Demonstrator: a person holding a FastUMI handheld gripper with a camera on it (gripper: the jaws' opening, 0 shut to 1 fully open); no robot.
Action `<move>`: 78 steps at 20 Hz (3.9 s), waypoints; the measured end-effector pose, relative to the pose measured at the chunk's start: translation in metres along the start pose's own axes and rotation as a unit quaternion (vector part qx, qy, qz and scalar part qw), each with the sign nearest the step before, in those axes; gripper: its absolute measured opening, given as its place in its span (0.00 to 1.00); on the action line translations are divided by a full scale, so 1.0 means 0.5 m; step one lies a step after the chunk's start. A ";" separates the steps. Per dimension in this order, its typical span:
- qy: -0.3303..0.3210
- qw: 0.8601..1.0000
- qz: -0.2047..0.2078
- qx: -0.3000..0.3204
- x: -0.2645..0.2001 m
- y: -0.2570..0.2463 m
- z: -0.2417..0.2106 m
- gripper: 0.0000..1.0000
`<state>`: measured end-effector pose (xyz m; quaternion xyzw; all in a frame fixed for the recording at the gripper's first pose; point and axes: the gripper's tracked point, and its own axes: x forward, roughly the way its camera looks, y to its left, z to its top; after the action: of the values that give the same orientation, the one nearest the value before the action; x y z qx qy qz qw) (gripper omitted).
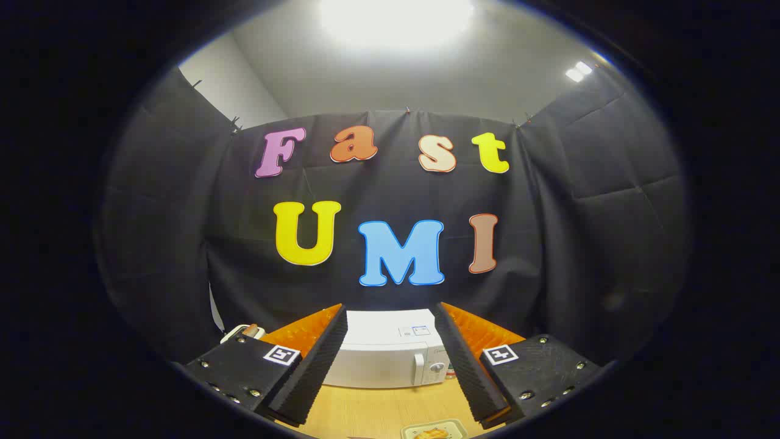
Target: Open the microwave, put the food inside, and close the microwave door.
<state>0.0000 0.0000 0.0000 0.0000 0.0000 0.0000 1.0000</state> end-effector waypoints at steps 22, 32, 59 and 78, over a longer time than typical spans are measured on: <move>-0.007 1.000 0.005 -0.009 0.063 -0.032 -0.118 0.94; 0.010 1.000 0.006 -0.007 0.234 -0.113 -0.345 0.91; 0.077 0.996 0.013 -0.035 0.498 -0.135 -0.693 0.35; 0.117 0.989 0.092 0.006 0.306 -0.092 -0.677 0.08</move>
<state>0.1530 -0.0459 -0.3385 0.0057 0.1174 0.0916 0.9888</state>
